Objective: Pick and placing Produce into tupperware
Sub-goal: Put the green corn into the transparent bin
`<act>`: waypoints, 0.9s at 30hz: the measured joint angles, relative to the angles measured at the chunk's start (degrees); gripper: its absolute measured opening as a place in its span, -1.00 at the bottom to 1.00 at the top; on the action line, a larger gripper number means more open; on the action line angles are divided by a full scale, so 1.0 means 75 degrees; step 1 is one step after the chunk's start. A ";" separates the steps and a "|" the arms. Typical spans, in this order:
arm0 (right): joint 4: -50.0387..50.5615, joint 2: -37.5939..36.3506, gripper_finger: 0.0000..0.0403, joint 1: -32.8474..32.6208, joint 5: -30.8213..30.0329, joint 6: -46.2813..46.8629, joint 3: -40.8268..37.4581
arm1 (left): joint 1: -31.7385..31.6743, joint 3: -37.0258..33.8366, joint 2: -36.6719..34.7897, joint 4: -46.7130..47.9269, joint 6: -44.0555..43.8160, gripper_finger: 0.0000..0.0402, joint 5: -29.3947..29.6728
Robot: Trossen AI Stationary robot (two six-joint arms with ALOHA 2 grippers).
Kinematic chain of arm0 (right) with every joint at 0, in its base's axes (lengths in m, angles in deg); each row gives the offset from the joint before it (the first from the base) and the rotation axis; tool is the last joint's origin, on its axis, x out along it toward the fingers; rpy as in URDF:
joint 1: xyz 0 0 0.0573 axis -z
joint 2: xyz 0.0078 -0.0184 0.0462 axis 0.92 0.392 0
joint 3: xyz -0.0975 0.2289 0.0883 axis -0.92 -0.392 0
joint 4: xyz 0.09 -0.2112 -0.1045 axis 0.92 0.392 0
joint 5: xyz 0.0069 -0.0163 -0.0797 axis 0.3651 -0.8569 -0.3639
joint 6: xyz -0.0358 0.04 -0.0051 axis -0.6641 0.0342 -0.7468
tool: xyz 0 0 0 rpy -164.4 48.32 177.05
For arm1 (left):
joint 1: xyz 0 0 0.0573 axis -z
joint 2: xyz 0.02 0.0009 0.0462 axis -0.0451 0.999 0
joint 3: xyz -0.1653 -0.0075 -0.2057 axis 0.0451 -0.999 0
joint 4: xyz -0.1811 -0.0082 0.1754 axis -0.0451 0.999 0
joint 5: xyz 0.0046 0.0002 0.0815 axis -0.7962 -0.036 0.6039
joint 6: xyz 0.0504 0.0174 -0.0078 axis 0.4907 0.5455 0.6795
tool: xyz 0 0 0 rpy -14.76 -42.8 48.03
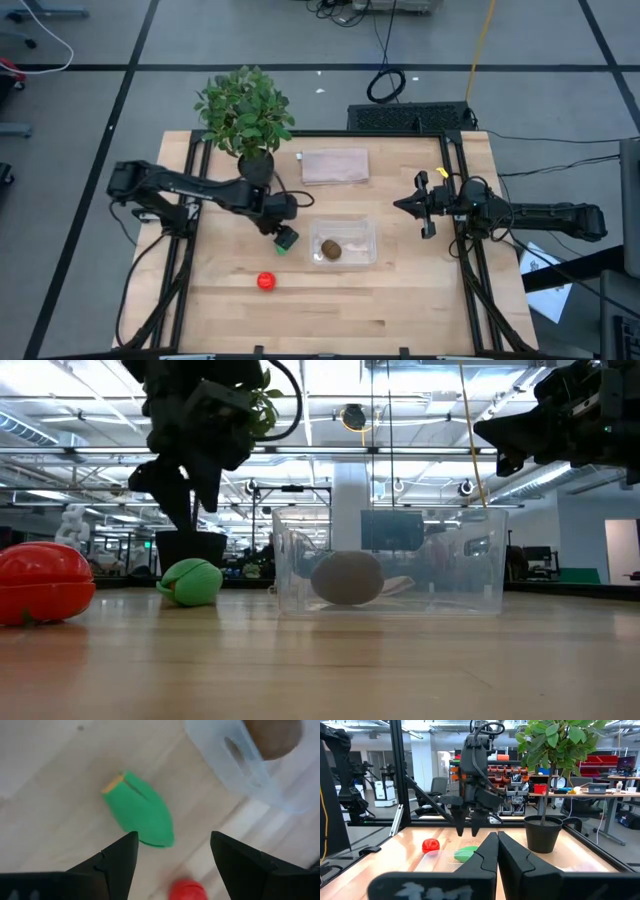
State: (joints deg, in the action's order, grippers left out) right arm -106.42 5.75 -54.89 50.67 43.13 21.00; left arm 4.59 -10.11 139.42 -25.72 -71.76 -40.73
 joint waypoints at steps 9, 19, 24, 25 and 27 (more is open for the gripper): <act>0.0043 0.0013 -1.00 -0.0001 0.0000 -0.0085 0.0000 | 0.0000 0.0097 0.0038 -0.0203 0.0047 0.27 0.0288; 0.0041 0.0015 -1.00 -0.0002 0.0000 -0.0117 0.0000 | 0.0077 0.0100 -0.0020 -0.1329 0.0113 0.27 0.0177; 0.0044 0.0015 -1.00 0.0000 -0.0013 -0.0143 0.0000 | 0.0020 0.0099 -0.0019 -0.0596 -0.0902 0.27 0.0367; 0.0046 0.0015 -1.00 0.0000 -0.0026 -0.0143 0.0000 | 0.0020 0.0097 -0.0017 -0.0460 -0.1093 0.27 0.0418; 0.0046 0.0015 -1.00 0.0000 -0.0026 -0.0143 0.0000 | 0.0020 0.0097 -0.0017 -0.0374 -0.1341 0.27 0.0423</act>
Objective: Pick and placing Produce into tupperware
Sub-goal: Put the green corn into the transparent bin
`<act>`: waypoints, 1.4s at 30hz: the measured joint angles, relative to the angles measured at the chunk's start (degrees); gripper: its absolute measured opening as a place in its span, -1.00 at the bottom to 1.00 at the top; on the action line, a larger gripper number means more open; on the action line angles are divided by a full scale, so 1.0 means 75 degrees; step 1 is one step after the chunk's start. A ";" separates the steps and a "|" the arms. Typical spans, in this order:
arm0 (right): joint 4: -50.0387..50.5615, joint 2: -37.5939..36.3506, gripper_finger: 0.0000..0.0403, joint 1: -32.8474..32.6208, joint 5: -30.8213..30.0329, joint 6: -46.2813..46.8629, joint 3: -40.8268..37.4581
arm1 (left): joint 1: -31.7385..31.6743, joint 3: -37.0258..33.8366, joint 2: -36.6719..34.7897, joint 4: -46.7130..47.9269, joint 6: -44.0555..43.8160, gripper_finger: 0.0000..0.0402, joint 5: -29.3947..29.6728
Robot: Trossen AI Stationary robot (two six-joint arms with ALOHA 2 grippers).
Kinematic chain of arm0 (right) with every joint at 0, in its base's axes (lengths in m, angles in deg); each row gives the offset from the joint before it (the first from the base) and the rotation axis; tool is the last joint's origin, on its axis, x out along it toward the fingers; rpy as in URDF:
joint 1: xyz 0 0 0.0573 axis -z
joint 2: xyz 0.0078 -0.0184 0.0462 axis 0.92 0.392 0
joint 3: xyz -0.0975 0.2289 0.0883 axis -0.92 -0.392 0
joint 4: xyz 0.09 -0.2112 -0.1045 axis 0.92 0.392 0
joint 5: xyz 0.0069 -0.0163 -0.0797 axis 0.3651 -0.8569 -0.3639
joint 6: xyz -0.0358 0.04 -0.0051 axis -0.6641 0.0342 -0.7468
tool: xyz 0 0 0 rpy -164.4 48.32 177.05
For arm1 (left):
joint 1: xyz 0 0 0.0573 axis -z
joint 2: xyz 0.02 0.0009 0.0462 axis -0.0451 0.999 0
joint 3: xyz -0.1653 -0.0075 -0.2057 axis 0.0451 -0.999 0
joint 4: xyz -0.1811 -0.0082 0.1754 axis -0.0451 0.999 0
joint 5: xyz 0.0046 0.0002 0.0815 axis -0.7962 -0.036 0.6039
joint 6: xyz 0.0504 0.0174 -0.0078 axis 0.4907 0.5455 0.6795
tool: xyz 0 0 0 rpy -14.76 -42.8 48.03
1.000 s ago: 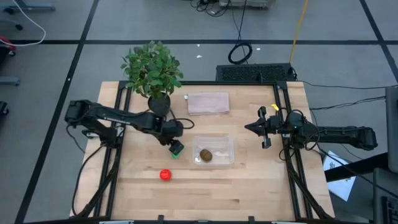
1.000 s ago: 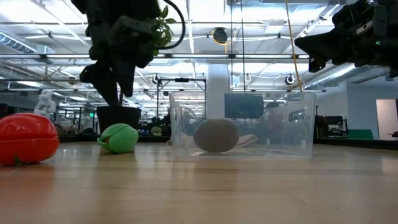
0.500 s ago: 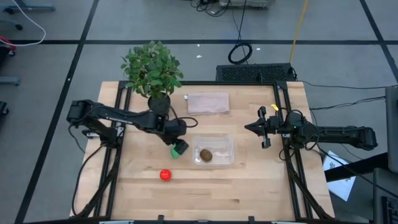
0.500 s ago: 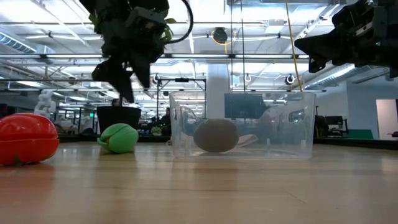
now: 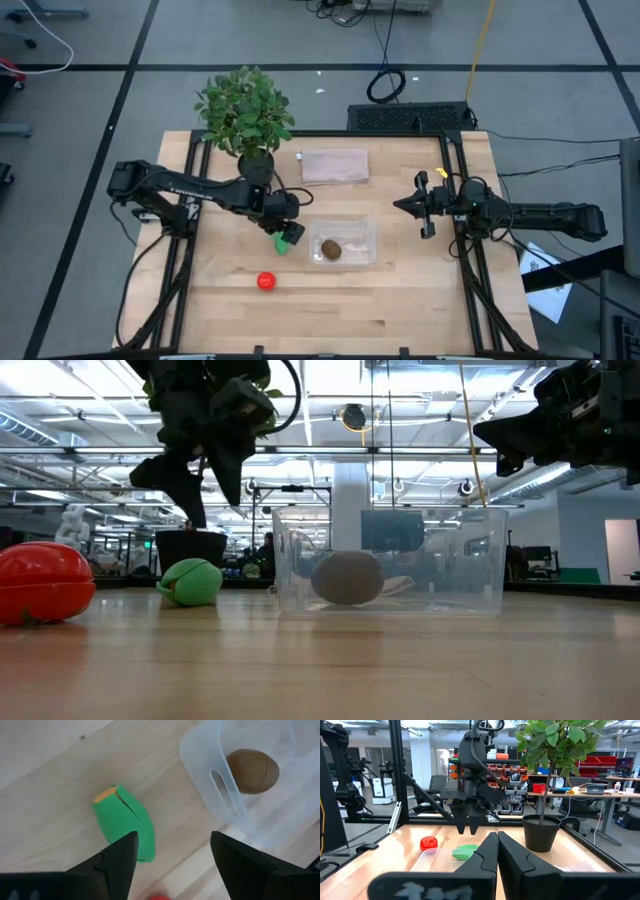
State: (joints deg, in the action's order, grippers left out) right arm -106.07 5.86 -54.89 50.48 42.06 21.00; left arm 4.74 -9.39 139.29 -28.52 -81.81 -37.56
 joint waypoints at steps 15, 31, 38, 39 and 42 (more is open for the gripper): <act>0.0032 0.0001 -1.00 -0.0001 -0.0003 -0.0025 0.0000 | 0.0191 -0.0099 0.0060 0.0156 -0.0796 0.70 -0.0170; 0.0035 0.0000 -1.00 0.0000 -0.0003 -0.0078 0.0000 | 0.0459 -0.0157 0.1206 0.0138 -0.0753 0.62 -0.0583; 0.0038 0.0000 -1.00 0.0000 -0.0005 -0.0082 0.0000 | 0.0172 -0.0157 0.1204 0.0138 -0.0506 0.62 -0.0353; 0.0038 0.0000 -1.00 -0.0003 -0.0003 -0.0082 0.0000 | 0.0123 -0.0157 0.1204 0.0131 -0.0469 0.62 -0.0304; 0.0038 0.0000 -1.00 -0.0001 -0.0004 -0.0079 0.0000 | 0.0004 -0.0157 0.1204 0.0091 -0.0358 0.62 -0.0217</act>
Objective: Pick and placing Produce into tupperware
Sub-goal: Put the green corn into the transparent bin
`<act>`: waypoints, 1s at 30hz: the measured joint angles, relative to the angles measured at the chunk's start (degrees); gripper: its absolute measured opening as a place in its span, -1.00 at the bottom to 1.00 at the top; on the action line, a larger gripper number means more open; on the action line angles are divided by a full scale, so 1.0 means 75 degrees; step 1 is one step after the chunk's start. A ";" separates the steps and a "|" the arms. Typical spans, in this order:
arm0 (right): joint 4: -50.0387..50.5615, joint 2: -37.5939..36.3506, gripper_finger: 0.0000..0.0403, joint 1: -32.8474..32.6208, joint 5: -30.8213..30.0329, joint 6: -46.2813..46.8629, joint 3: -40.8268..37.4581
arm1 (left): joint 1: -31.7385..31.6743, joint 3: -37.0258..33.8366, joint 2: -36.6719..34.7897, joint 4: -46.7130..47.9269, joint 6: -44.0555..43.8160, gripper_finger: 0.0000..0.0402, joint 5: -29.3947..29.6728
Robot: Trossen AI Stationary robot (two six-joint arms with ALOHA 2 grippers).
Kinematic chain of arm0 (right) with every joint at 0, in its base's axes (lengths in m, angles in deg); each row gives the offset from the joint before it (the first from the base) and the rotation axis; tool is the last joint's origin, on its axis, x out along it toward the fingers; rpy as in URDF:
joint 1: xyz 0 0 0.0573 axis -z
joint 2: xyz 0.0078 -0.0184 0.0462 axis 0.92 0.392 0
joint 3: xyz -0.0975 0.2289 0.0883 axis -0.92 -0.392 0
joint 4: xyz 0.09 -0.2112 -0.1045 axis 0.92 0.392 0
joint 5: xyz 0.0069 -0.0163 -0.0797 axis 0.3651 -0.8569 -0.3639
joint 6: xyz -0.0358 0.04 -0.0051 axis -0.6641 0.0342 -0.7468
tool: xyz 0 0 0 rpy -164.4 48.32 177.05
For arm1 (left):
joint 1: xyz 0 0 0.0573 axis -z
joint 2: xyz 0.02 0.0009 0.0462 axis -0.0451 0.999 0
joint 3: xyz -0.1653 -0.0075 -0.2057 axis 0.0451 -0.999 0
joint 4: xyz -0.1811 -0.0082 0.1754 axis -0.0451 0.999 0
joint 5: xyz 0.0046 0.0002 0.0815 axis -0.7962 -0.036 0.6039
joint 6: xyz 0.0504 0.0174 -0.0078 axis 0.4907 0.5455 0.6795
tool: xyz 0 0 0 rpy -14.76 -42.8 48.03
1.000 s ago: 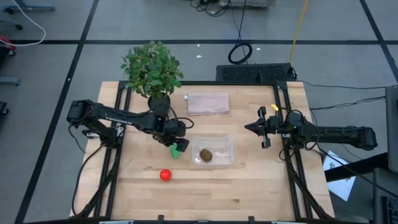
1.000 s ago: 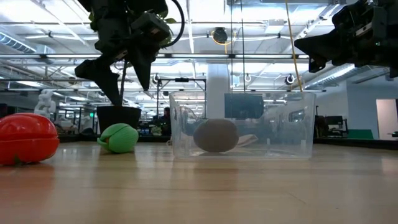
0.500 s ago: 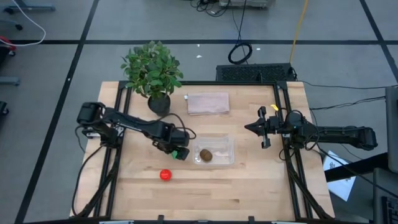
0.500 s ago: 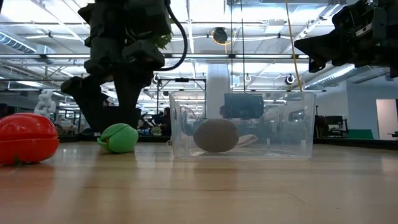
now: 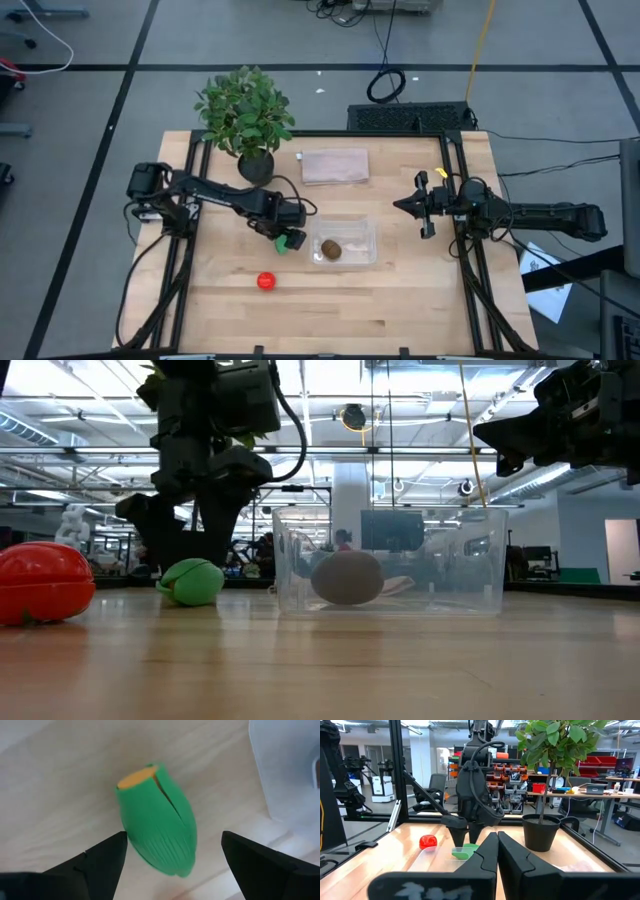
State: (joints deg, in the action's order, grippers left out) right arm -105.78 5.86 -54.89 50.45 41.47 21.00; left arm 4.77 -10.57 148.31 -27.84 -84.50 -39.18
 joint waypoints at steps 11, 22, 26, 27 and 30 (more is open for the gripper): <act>0.0000 0.0000 -1.00 0.0001 0.0001 -0.0005 0.0000 | -0.0132 0.0000 0.0000 -0.0015 0.0127 0.62 0.0148; -0.0001 0.0000 -1.00 0.0000 -0.0002 -0.0051 -0.0001 | -0.0010 0.0009 0.0197 -0.0036 0.0083 0.62 0.0289; 0.0000 0.0000 -1.00 0.0001 0.0000 -0.0063 0.0000 | 0.0080 0.0000 0.0603 -0.0239 0.0148 0.62 0.0084; -0.0003 0.0000 -1.00 -0.0001 -0.0001 -0.0063 -0.0002 | 0.0078 0.0004 0.0711 -0.0337 0.0158 0.62 0.0059; -0.0005 0.0002 -1.00 0.0001 0.0000 -0.0063 -0.0003 | 0.0072 0.0029 0.0853 -0.0413 0.0225 0.62 -0.0022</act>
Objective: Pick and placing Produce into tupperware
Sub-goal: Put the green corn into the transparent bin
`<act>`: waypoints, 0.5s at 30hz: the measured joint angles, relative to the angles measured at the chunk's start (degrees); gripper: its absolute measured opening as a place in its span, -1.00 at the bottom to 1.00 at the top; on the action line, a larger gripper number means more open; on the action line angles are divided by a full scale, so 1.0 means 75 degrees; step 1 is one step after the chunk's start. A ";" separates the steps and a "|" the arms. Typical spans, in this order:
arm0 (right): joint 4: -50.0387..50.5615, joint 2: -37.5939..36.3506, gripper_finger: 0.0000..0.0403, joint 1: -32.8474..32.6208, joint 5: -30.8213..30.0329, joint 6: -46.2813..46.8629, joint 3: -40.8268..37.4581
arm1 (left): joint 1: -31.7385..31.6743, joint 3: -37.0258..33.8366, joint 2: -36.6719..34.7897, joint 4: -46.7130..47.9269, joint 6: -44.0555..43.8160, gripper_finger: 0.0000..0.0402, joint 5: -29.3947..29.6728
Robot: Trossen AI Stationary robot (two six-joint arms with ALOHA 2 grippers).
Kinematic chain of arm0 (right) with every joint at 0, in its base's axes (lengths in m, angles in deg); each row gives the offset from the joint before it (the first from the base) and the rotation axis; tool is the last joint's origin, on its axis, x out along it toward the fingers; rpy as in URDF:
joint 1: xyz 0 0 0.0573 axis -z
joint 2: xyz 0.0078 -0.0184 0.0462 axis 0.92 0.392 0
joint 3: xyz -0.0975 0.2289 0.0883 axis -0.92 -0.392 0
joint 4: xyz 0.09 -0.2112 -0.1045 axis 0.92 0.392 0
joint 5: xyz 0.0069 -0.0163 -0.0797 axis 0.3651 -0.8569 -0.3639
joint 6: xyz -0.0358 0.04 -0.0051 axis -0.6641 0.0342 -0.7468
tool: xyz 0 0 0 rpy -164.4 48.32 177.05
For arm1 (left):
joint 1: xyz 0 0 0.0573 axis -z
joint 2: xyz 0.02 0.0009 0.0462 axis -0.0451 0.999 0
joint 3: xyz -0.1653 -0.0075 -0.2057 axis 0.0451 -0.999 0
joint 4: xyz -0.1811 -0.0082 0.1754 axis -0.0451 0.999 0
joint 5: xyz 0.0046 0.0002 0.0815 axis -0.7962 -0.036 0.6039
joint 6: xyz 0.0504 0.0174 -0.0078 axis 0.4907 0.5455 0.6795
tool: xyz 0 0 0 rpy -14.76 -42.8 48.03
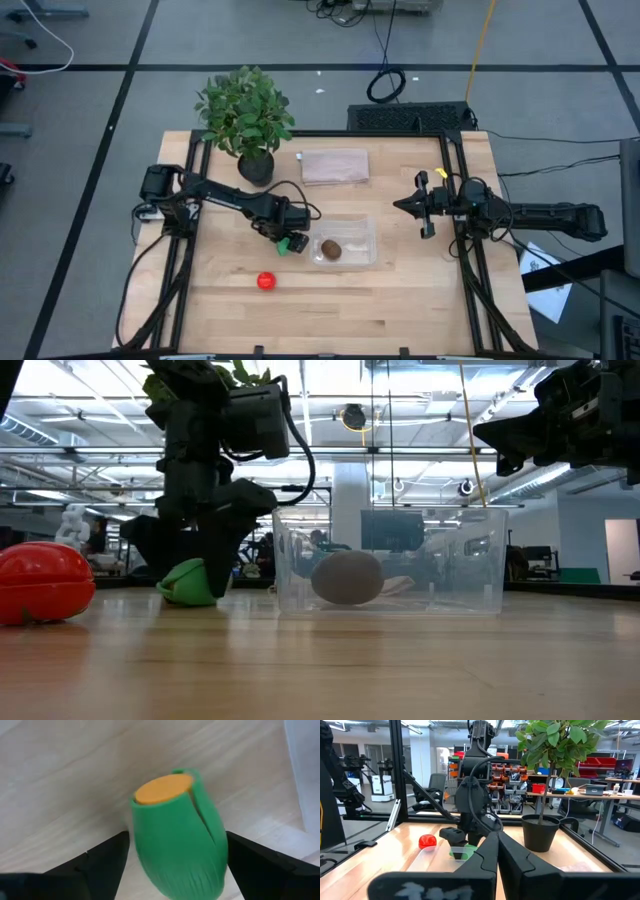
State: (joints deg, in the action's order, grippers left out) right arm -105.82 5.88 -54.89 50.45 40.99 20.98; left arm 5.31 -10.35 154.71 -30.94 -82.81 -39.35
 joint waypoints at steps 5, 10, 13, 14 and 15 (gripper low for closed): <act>-0.0001 0.0015 -1.00 0.0000 0.0000 -0.0006 0.0001 | -0.0012 -0.0011 -0.0037 -0.0040 0.0103 0.62 0.0102; -0.0001 0.0015 -1.00 0.0000 -0.0002 -0.0029 0.0000 | -0.0012 -0.0025 -0.0046 -0.0013 0.0205 0.43 0.0147; -0.0001 0.0015 -1.00 0.0000 -0.0002 -0.0029 0.0001 | -0.0018 -0.0032 -0.0046 0.0046 0.0366 0.18 0.0139; -0.0001 0.0015 -1.00 0.0000 -0.0002 -0.0026 0.0000 | -0.0018 -0.0031 -0.0050 0.0043 0.0442 0.08 0.0115; -0.0001 0.0015 -1.00 0.0000 -0.0002 -0.0015 0.0001 | -0.0018 -0.0029 -0.0055 0.0043 0.0549 -0.01 0.0113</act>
State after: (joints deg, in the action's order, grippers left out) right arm -105.83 5.99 -54.89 50.43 40.88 20.99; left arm 5.18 -10.57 154.30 -30.61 -78.69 -38.50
